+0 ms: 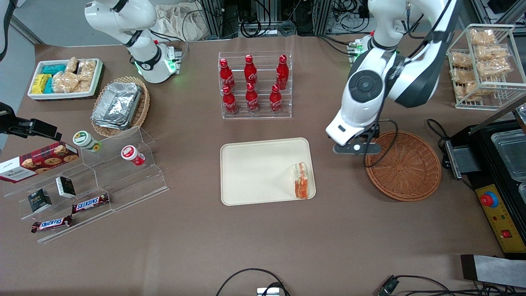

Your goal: Place sandwich from basket to tray

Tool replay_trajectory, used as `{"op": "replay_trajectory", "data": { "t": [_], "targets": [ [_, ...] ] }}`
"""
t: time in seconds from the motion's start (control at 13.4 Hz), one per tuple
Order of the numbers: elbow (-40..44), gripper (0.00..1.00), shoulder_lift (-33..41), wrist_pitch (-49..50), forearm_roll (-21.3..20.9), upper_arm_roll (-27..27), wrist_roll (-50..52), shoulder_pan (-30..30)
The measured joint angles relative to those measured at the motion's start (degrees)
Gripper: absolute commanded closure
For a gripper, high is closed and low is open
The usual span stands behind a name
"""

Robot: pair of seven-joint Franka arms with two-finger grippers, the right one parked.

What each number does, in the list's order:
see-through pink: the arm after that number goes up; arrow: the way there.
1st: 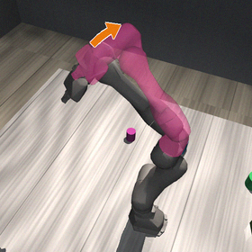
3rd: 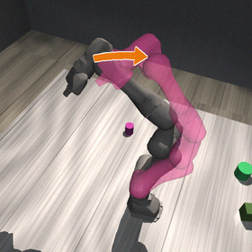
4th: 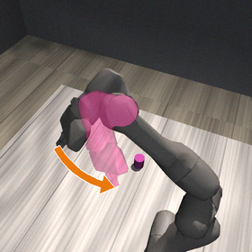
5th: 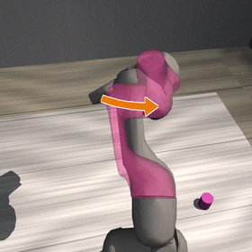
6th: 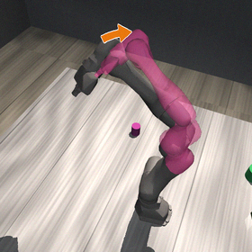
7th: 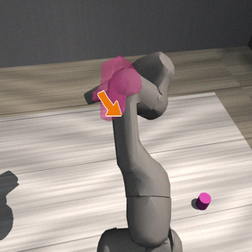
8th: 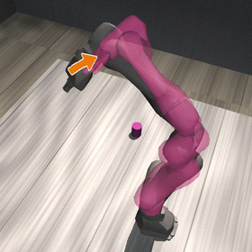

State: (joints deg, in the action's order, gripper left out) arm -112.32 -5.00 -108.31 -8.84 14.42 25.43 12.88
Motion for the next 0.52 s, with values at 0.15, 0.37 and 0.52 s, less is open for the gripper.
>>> {"op": "replay_trajectory", "data": {
  "t": [0.15,0.37,0.52],
  "targets": [
    [-0.7,0.0,3.15,2.16,2.6,-0.24,-5.88,-4.62],
    [-0.3,0.0,6.49,5.75,5.43,-0.78,-15.87,-13.67],
    [1.89,0.0,7.26,8.91,5.77,-0.94,-20.82,-18.52]
  ]
}}
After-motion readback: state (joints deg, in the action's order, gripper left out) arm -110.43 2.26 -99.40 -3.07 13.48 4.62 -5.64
